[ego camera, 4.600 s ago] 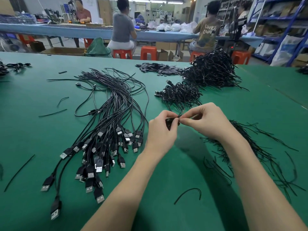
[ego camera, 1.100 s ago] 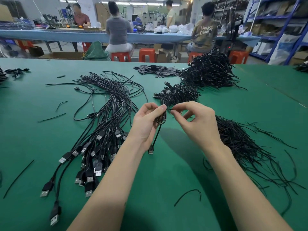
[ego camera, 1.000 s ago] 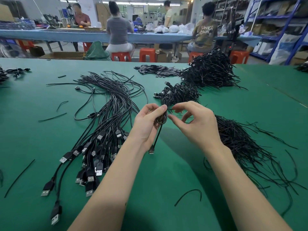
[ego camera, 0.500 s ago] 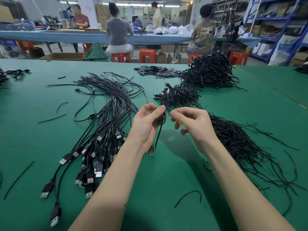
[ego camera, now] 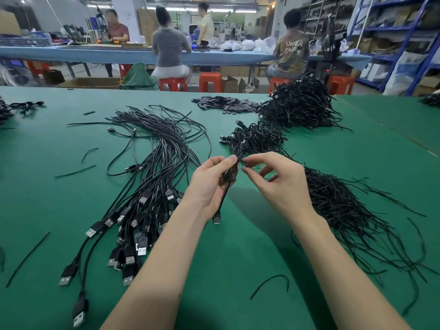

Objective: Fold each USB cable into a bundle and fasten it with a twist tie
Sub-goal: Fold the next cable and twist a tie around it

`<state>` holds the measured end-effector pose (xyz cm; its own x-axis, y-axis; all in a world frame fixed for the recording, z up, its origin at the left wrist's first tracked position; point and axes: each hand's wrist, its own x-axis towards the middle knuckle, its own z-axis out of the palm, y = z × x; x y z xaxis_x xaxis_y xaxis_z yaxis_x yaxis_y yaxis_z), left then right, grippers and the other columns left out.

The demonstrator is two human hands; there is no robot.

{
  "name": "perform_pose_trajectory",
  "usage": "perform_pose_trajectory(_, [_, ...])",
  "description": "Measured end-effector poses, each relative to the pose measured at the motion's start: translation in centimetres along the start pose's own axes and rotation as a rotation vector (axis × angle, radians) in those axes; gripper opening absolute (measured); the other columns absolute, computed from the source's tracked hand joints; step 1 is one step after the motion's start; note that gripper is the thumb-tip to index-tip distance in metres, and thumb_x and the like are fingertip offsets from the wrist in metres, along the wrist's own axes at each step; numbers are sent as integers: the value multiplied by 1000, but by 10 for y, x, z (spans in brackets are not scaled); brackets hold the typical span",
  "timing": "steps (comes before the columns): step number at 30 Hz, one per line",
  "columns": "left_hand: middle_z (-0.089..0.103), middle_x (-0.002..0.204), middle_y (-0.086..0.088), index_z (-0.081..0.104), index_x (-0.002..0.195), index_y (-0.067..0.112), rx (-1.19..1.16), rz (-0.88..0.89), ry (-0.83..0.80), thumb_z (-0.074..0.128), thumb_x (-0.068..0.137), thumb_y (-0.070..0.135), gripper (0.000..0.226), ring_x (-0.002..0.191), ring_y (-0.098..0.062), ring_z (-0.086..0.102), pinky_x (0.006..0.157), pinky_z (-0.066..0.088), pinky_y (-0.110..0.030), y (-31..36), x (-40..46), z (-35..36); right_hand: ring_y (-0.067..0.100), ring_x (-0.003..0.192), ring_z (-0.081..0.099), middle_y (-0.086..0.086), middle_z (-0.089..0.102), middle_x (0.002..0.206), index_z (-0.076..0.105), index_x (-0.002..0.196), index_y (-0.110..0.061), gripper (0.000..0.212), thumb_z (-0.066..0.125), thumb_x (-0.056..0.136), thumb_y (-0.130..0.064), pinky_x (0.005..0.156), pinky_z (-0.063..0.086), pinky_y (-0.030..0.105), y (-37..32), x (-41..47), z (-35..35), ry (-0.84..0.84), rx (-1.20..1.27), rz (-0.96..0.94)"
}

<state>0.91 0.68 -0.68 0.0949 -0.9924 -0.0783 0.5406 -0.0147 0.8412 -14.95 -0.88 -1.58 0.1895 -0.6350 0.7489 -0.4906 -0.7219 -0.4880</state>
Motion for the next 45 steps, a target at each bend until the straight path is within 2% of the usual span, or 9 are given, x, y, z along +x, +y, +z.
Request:
perform_pose_trajectory(3, [65, 69, -1, 56, 76, 15, -20, 28, 12, 70, 88, 5, 21, 58, -9, 57, 56, 49, -18, -1, 2, 0, 7, 67, 66, -21, 74, 83, 80, 88, -29, 5, 81, 85, -25, 57, 46, 15, 0, 1, 4, 74, 104, 126])
perform_pose_trajectory(8, [64, 72, -1, 56, 79, 16, 77, 128, 132, 73, 88, 10, 20, 66, -13, 58, 63, 47, -24, -13, 0, 7, 6, 56, 65, -5, 75, 69, 78, 81, -21, 10, 78, 88, -14, 48, 49, 20, -9, -1, 22, 124, 538, 611])
perform_pose_trajectory(14, [69, 71, 1, 60, 87, 15, 286, 150, 168, 75, 88, 14, 16, 65, -10, 61, 66, 53, -23, -14, 7, 14, 10, 59, 67, -3, 76, 84, 70, 105, -20, 15, 75, 92, -25, 47, 49, 24, 0, -11, 30, 142, 661, 787])
perform_pose_trajectory(18, [64, 87, -8, 58, 87, 12, 290, 105, 303, 73, 88, 14, 15, 80, -22, 61, 87, 55, -38, -10, 52, 21, 12, 57, 63, 1, 75, 85, 68, 94, -24, 4, 67, 96, -27, 53, 46, 21, 6, -19, 44, 110, 461, 767])
perform_pose_trajectory(25, [65, 111, -11, 55, 93, 16, 438, 99, 468, 65, 95, 30, 17, 107, -28, 63, 96, 51, -35, 6, 137, 30, 8, 53, 58, -3, 73, 76, 71, 84, -21, 14, 65, 96, -25, 55, 43, 17, 11, -19, 45, 100, 447, 743])
perform_pose_trajectory(29, [69, 113, -14, 67, 102, 10, 1046, 63, 361, 58, 97, 34, 26, 111, -31, 62, 97, 48, -33, -11, 149, 26, 8, 56, 58, -6, 74, 74, 71, 81, -21, 16, 65, 96, -24, 58, 45, 19, 11, -18, 46, 49, 416, 726])
perform_pose_trajectory(32, [69, 119, -15, 70, 110, 8, 1262, 108, 306, 56, 99, 31, 29, 117, -33, 59, 104, 44, -37, -18, 152, 25, 6, 56, 59, -7, 74, 74, 71, 81, -21, 17, 64, 95, -25, 60, 46, 20, 11, -19, 46, 17, 394, 719])
perform_pose_trajectory(40, [56, 134, -18, 62, 126, 12, 1496, 61, 203, 48, 101, 33, 36, 131, -34, 44, 112, 35, -37, -11, 164, 26, 4, 60, 61, -11, 74, 74, 72, 78, -23, 18, 64, 93, -28, 62, 47, 18, 10, -18, 47, -44, 345, 733])
perform_pose_trajectory(45, [54, 135, -15, 61, 124, 11, 1342, 131, 173, 56, 97, 32, 34, 127, -30, 48, 110, 38, -39, -9, 141, 21, 4, 57, 59, -11, 74, 71, 72, 77, -22, 19, 64, 92, -29, 63, 45, 23, 10, -18, 47, -76, 323, 740])
